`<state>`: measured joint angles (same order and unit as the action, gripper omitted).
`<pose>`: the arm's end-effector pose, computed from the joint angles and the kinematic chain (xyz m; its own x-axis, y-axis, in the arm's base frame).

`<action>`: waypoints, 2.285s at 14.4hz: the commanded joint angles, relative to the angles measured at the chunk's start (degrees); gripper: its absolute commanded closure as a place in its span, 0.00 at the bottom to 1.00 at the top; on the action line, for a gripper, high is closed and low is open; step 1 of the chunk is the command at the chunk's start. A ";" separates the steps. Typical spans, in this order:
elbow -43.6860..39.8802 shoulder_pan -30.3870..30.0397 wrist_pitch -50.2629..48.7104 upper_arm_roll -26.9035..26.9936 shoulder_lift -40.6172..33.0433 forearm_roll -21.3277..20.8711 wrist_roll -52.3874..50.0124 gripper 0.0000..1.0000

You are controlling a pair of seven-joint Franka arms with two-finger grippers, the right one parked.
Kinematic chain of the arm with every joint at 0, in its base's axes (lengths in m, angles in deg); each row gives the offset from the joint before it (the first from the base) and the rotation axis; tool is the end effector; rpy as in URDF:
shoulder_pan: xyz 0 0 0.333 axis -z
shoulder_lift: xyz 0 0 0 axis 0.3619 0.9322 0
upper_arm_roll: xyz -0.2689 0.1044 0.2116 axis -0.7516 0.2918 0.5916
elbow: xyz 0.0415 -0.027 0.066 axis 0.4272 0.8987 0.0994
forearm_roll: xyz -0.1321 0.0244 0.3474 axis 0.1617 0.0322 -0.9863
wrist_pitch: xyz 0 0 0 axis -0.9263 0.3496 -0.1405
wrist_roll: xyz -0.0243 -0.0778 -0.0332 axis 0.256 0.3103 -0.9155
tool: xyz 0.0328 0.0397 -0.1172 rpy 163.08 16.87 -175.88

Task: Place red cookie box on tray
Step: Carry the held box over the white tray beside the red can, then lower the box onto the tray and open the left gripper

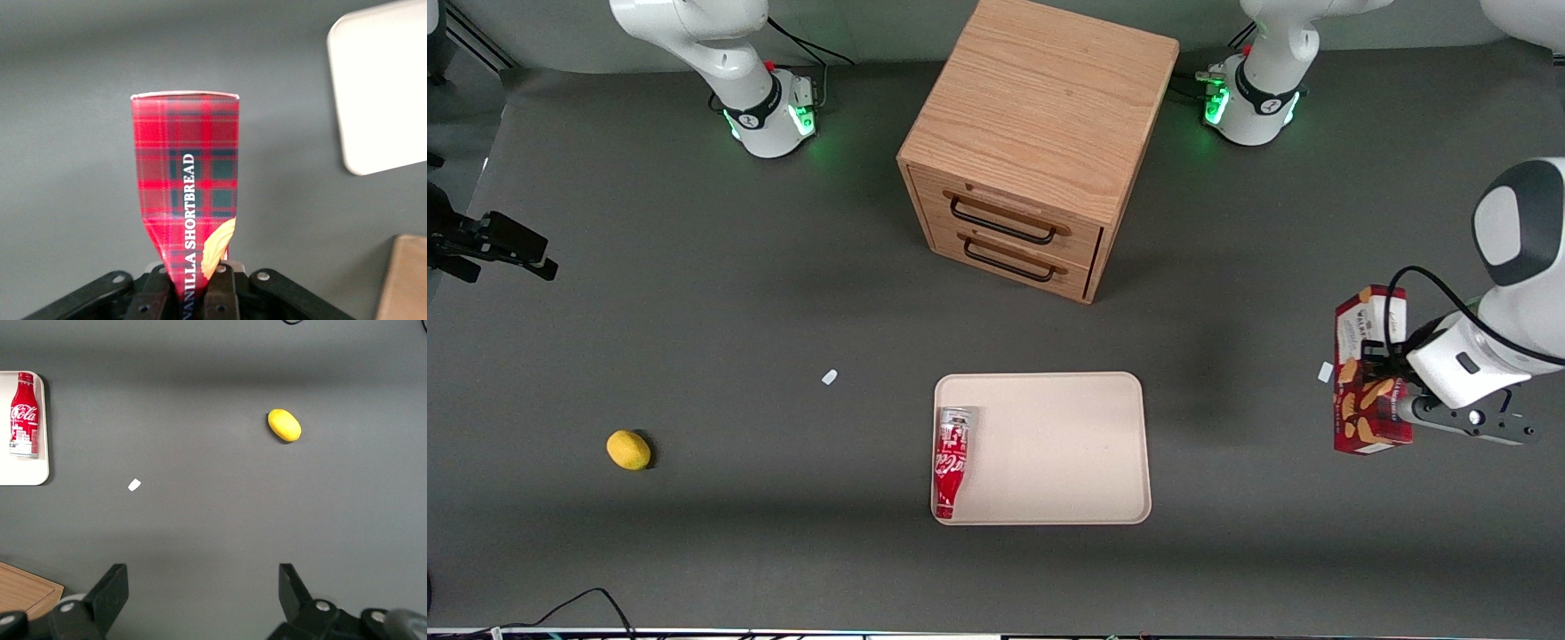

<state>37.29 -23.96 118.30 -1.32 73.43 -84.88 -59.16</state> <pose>0.6518 -0.0494 0.5122 0.9831 -0.1812 -0.0272 -0.1799 -0.9826 0.0457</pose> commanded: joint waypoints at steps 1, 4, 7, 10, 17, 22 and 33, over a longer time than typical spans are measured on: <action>-9.00 3.69 -4.94 -0.82 4.37 1.32 -9.83 1.00; -16.57 8.96 -5.49 -0.82 10.34 2.12 -20.21 1.00; -22.64 13.62 -3.38 -0.73 16.84 1.94 -27.33 1.00; -23.80 16.79 2.75 -0.30 21.77 1.68 -29.73 1.00; -23.10 21.10 13.05 0.06 31.71 -2.89 -31.75 1.00; -20.03 21.63 16.83 0.06 33.39 -4.82 -31.93 1.00; -18.00 22.25 18.68 1.55 33.65 -7.19 -32.63 0.00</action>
<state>18.10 -2.80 136.17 -1.03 107.91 -90.16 -90.14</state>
